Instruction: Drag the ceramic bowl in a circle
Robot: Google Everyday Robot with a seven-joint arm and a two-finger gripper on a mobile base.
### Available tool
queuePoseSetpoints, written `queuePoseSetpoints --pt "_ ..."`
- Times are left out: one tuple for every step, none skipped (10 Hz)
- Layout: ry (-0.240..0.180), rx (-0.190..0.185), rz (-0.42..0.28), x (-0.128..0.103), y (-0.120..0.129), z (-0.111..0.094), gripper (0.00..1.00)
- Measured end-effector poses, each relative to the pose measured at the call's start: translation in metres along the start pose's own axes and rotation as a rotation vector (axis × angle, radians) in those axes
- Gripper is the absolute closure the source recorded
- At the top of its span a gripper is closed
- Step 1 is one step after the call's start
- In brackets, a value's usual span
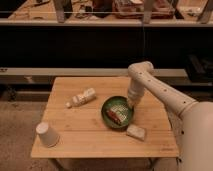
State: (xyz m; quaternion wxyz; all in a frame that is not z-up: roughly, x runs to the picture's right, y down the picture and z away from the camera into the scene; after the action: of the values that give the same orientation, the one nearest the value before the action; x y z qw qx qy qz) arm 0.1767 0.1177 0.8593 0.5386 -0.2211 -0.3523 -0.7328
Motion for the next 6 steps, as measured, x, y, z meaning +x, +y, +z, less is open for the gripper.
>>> queuePoseSetpoints --pt "-0.009 0.004 0.000 -0.010 -0.001 0.003 1.00" --pt "-0.018 0.009 -0.003 -0.022 -0.004 0.006 1.00" --pt "-0.029 0.014 -0.017 -0.035 -0.011 0.010 1.00" --pt "-0.033 0.020 -0.033 -0.042 -0.018 0.012 1.00" --pt "-0.042 0.029 -0.060 -0.051 -0.030 0.016 1.00" --pt "-0.048 0.036 -0.089 -0.057 -0.041 0.019 1.00"
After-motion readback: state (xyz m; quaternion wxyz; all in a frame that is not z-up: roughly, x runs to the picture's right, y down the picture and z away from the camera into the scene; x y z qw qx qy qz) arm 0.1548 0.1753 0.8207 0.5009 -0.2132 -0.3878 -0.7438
